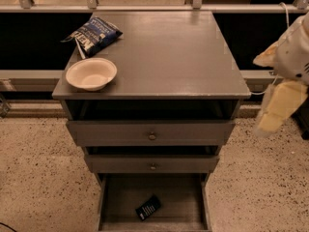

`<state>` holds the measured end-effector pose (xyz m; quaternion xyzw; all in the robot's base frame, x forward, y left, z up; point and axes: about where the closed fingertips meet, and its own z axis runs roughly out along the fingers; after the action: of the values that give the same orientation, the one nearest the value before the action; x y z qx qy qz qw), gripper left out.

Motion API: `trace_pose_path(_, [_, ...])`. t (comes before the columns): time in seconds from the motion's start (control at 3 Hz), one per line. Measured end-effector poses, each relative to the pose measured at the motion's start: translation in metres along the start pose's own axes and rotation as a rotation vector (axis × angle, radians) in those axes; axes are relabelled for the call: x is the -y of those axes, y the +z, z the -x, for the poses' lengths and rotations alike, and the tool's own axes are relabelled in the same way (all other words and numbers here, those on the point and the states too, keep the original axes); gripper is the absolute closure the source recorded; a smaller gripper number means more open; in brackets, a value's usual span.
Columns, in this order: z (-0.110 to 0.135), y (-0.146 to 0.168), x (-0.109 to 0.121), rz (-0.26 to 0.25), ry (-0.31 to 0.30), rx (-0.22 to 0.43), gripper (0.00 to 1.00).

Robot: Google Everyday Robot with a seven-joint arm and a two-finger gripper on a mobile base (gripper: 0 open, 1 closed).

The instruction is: Pick rxbar blueberry from bottom drawer and place on counter

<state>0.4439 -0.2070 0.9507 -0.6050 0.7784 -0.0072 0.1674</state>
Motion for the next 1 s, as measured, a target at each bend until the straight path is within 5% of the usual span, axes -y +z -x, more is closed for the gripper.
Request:
trace_pose_path(0.33, [0.019, 0.084, -0.016, 0.028, 0.007, 0.153, 0.0])
trace_pose_path(0.67, [0.021, 0.087, -0.017, 0.028, 0.001, 0.163, 0.0])
trace_pose_path(1.0, [0.042, 0.12, -0.022, 0.041, -0.054, 0.26, 0.0])
